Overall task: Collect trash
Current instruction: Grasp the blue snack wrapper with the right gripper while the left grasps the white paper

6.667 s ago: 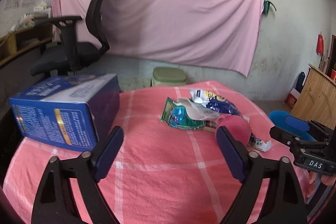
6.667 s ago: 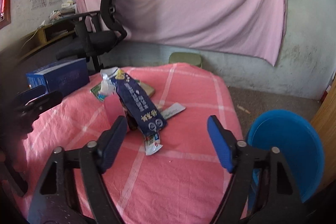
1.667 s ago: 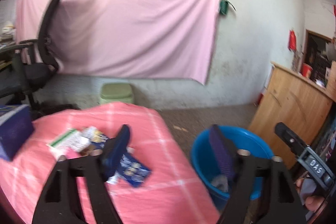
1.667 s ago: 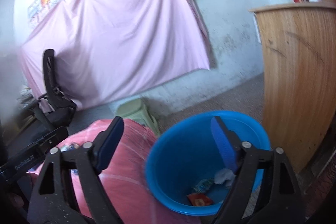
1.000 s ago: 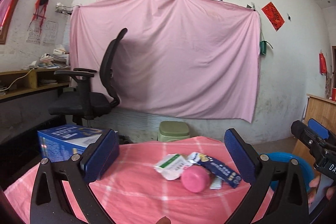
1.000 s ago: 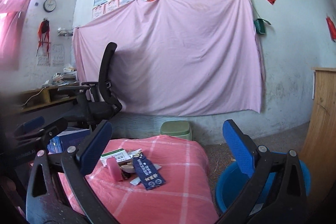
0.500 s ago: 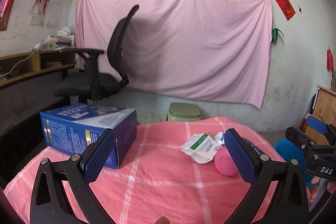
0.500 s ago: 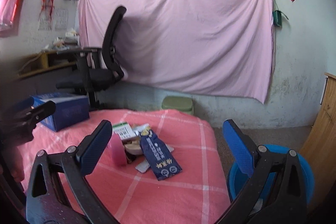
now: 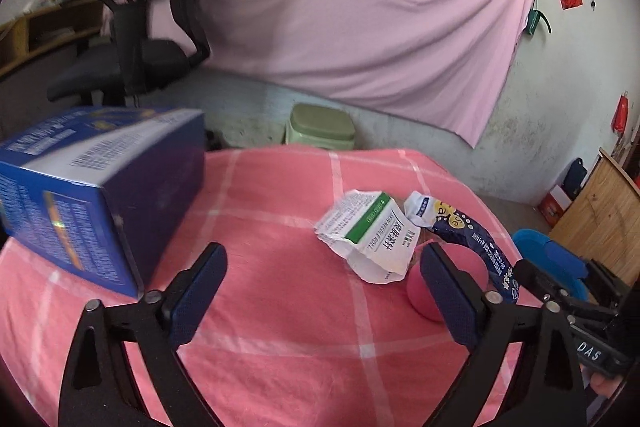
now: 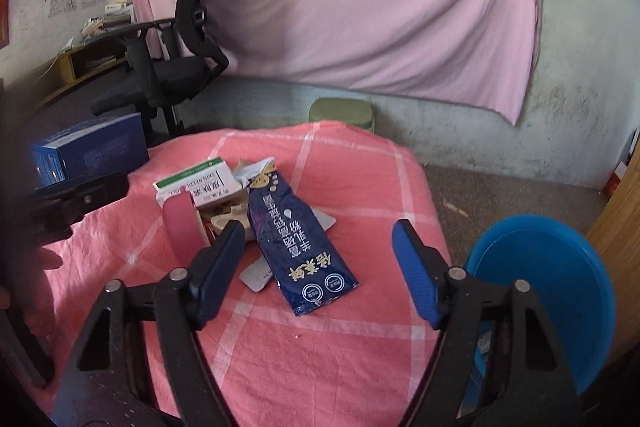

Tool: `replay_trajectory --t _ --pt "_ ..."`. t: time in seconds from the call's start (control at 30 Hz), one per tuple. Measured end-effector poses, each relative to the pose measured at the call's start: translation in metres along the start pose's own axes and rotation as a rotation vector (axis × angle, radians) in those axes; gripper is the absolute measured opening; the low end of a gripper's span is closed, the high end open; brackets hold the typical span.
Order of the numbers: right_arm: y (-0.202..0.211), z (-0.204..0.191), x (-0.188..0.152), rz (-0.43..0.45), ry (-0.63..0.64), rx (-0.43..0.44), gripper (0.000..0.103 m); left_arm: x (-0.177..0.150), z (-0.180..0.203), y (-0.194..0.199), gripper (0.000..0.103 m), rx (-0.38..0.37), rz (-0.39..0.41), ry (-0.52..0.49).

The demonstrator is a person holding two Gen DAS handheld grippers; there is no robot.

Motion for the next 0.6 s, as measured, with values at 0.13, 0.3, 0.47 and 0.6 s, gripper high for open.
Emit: replay_trajectory --t 0.13,0.3,0.47,0.6 --pt "-0.013 0.001 -0.006 -0.066 -0.017 0.029 0.09 -0.001 0.0 -0.021 0.075 -0.056 -0.083 0.058" --pt "-0.021 0.003 -0.012 -0.122 -0.043 0.067 0.09 -0.001 -0.004 -0.032 0.071 -0.065 -0.117 0.096" --pt "-0.031 0.0 -0.016 -0.183 -0.048 0.09 0.081 0.0 0.0 -0.038 0.055 -0.087 -0.144 0.088" --pt "-0.03 -0.001 -0.015 -0.179 -0.041 0.083 0.078 0.0 0.001 -0.044 0.038 -0.132 -0.169 0.112"
Point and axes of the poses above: each gripper's, at about its wrist camera, not at the fingertips, and y roughly against the way its jaws point, z to its right, x to its top, the point moved 7 cm from there along -y, roughly the way its jaws point, and after that the axes turned 2 degrees about -x, right-handed, at the moved point
